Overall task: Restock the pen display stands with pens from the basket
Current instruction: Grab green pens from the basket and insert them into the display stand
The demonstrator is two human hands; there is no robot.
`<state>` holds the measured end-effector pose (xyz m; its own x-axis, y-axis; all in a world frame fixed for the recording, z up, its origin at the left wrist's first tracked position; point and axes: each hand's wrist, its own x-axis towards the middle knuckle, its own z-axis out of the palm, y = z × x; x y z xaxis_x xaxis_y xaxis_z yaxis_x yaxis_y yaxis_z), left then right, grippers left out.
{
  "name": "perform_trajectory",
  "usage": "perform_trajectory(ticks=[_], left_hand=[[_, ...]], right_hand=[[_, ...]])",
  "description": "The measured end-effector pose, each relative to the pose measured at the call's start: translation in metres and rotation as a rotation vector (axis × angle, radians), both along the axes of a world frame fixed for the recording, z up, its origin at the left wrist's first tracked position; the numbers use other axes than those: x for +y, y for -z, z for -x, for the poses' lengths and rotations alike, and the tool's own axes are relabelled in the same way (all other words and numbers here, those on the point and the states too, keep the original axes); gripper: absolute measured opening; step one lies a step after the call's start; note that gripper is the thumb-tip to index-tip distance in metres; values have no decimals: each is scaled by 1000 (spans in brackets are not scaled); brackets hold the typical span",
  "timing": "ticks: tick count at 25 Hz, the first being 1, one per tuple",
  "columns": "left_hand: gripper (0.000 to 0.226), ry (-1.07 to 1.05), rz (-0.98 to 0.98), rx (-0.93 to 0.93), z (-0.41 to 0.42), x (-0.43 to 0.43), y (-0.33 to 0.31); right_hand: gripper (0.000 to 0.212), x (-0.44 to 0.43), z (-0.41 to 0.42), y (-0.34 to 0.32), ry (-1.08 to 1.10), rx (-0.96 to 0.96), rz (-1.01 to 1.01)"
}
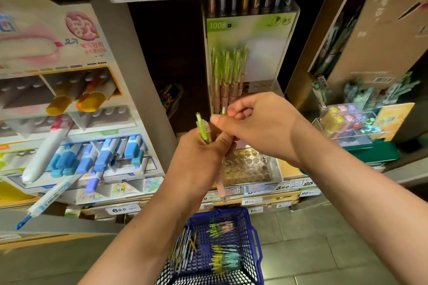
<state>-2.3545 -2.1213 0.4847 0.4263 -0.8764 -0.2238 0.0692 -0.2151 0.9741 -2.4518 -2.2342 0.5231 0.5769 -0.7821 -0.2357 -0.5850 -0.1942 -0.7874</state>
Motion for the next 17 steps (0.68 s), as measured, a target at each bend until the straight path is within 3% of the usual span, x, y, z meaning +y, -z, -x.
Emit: perform_trajectory(ticks=[2,6,10,14,17], left_hand=[[20,-14,0,19,1,0,-1],[25,31,35,186,0,0,3],[30,16,59,215,1,0,9],[49,-24,-43,195,-6,-2,17],[43,-7,-100,281,-11,-1,24]], right_hand=[[25,-5,0,-3,-4,9,-3],[20,-14,6,-7,72,-146,-119],[21,-11,8,0,27,-82,-167],[4,-34,14,-19,186,-416,-39],[14,-52,16,-30,233,-498,236]])
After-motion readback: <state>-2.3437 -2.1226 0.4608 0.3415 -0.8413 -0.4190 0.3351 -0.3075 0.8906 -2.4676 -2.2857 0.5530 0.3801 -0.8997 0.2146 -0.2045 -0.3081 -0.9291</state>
